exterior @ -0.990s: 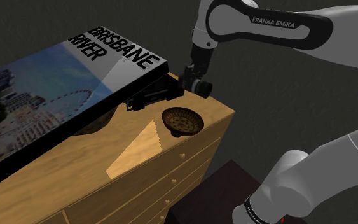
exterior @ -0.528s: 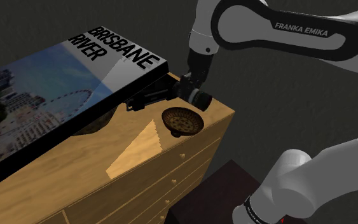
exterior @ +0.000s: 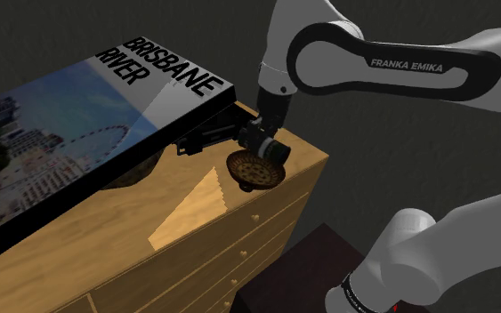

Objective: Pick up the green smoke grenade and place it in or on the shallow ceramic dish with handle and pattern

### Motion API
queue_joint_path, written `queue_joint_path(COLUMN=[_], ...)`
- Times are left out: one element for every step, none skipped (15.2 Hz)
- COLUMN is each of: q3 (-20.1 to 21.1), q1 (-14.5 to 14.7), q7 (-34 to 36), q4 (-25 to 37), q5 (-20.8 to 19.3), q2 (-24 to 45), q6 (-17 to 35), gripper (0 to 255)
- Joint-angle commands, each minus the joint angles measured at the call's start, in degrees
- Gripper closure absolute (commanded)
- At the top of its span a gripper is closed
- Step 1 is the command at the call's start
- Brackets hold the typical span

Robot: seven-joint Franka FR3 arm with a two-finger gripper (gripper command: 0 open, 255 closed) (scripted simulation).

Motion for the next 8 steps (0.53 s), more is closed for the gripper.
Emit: queue_joint_path(q3=[0.07, 0.09, 0.12, 0.15, 0.17, 0.17, 0.17, 0.17], q1=[0.07, 0.09, 0.1, 0.12, 0.13, 0.13, 0.13, 0.13], q7=[0.18, 0.25, 0.32, 0.39, 0.44, 0.44, 0.44, 0.44], q4=[-1.74, -2.53, -3.31, -4.08, -4.61, -4.61, -4.61, -4.61], q5=[0.05, 0.05, 0.06, 0.06, 0.06, 0.06, 0.06, 0.06], q2=[-0.24, -0.27, -0.29, -0.29, -0.28, -0.29, -0.28, -0.28], q6=[1.55, 2.31, 3.08, 3.84, 4.37, 4.37, 4.37, 4.37], gripper=[255, 255, 255, 255, 255, 255, 255, 255])
